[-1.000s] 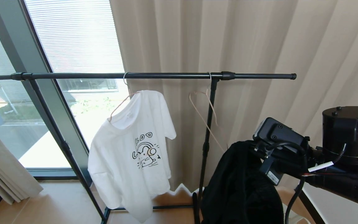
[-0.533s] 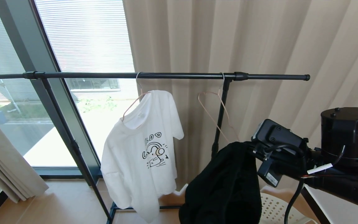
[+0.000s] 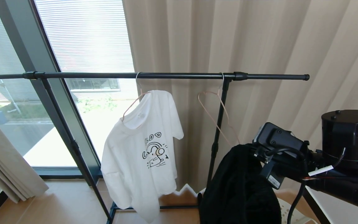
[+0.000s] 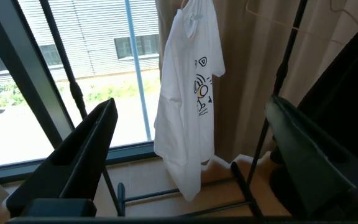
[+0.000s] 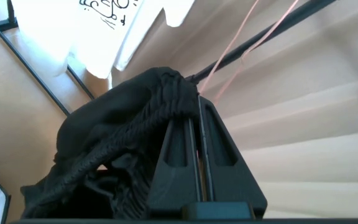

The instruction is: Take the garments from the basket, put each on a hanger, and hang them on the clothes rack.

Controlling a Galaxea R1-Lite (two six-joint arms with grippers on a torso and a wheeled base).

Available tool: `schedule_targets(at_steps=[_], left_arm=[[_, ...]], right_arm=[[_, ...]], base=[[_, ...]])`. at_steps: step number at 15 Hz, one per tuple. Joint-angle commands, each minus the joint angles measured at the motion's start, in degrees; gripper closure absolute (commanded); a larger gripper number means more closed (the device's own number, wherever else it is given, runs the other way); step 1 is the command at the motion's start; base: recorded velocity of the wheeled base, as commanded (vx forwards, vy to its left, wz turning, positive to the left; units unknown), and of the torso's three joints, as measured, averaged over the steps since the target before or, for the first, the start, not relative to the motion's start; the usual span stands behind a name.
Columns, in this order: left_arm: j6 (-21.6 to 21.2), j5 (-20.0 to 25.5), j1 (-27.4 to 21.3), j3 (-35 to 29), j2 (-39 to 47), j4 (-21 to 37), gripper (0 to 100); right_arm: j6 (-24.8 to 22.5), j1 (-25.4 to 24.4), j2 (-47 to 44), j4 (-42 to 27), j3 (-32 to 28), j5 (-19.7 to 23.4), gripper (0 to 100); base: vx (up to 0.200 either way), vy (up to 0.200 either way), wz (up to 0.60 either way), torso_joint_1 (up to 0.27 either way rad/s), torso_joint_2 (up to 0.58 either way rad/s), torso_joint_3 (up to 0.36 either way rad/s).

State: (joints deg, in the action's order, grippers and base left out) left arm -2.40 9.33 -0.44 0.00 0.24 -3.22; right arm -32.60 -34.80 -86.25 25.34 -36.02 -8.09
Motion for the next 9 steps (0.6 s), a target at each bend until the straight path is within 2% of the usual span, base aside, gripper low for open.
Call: schedule_targets(at_steps=[1,3,6,9], left_arm=[[0.0,0.0,0.1,0.0,0.0,0.0,0],[0.0,0.0,0.0,0.0,0.0,0.0,0],[0.0,0.1,0.0,0.0,0.0,0.0,0],[0.1,-0.1,0.1,0.0,0.0,0.0,0]], right_arm=[[-0.1,0.0,0.0,0.1,0.6,0.0,100],[0.0,-0.1,-0.1,0.1,0.9,0.0,100],[-0.1,0.0,0.1,0.1,1.7,-0.1,100],[-0.1,0.0,0.2,5.9,3.1,-0.1,100]], base=[[0.000,0.000,0.00,0.000,0.00,0.000],[0.000,0.000,0.00,0.000,0.00,0.000],[0.000,0.000,-0.60,-0.004,0.00,-0.001],[0.000,0.000,0.00,0.000,0.00,0.000]])
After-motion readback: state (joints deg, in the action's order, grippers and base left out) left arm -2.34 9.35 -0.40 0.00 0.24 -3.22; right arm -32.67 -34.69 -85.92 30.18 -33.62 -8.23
